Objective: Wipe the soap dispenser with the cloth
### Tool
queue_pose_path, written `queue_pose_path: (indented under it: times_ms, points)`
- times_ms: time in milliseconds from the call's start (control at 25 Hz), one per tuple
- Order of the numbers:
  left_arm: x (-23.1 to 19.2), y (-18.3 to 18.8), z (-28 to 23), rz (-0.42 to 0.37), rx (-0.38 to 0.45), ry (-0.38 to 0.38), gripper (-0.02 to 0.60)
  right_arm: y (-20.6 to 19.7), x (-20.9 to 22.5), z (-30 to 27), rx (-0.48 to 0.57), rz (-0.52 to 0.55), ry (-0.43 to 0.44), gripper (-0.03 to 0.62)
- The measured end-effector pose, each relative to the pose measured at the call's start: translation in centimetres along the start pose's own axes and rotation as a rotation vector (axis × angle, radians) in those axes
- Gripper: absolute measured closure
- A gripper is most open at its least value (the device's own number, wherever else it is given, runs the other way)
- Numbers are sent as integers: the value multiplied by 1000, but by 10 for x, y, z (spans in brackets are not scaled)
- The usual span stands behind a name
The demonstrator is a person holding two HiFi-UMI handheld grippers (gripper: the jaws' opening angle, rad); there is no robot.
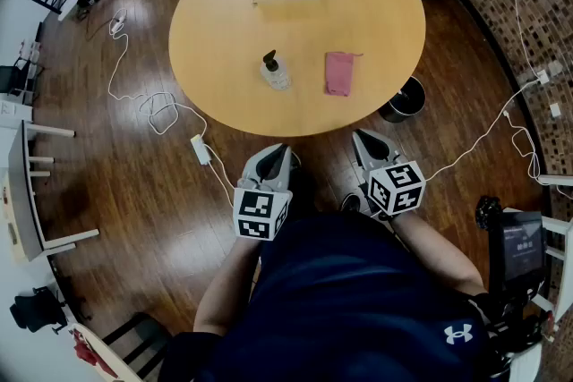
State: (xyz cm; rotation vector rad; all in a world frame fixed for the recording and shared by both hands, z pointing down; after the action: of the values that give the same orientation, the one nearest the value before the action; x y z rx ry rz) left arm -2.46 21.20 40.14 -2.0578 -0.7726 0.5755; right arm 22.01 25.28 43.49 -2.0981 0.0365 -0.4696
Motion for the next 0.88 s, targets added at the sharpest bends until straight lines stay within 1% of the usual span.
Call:
queue_pose_path:
  times_ms: [120, 200, 280, 400, 440, 480, 560, 640, 680, 760, 800, 880]
  points:
    - [-61, 3, -12, 41, 9, 47, 578, 13, 7, -44, -24, -20, -62, 583]
    - [-96, 8, -20, 53, 3, 49, 578, 21, 15, -73, -58, -43, -118, 582]
    - [-121, 15, -32, 65, -7, 20, 578, 28, 28, -99, -114, -57, -195, 580]
    - [-148, 25, -50, 84, -27, -41, 578, 31, 57, -143, -245, -90, -300, 578]
    - [-155, 28, -56, 86, -37, -58, 578, 29, 66, -160, -289, -123, -324, 564]
    - [-162, 31, -60, 86, -47, -73, 578, 25, 75, -175, -322, -169, -345, 534]
    - [-171, 36, -67, 87, -71, -96, 578, 22, 87, -198, -354, -260, -389, 487]
    - [-175, 38, -71, 93, -98, -112, 578, 22, 94, -212, -381, -301, -430, 427]
    - [-175, 39, -73, 97, -110, -116, 578, 20, 96, -217, -406, -307, -445, 387]
    - [-176, 39, -77, 97, -134, -112, 578, 13, 101, -230, -470, -304, -464, 328]
    - [-178, 38, -79, 88, -145, -100, 578, 10, 101, -236, -495, -291, -469, 316]
    - [-178, 38, -83, 65, -168, -68, 578, 9, 101, -245, -518, -229, -461, 312]
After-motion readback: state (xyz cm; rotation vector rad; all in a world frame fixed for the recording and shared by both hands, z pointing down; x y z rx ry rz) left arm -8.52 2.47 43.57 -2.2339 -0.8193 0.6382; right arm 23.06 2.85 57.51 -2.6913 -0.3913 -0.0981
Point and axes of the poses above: the fingertips, and each gripper's own axes: z backward along the fingers, x to its right, y out of its top, the point moved 10 cm from there along z, backward along the fingers, and after that the axes turned 3 degrees about -x, right-handed, at the moved point
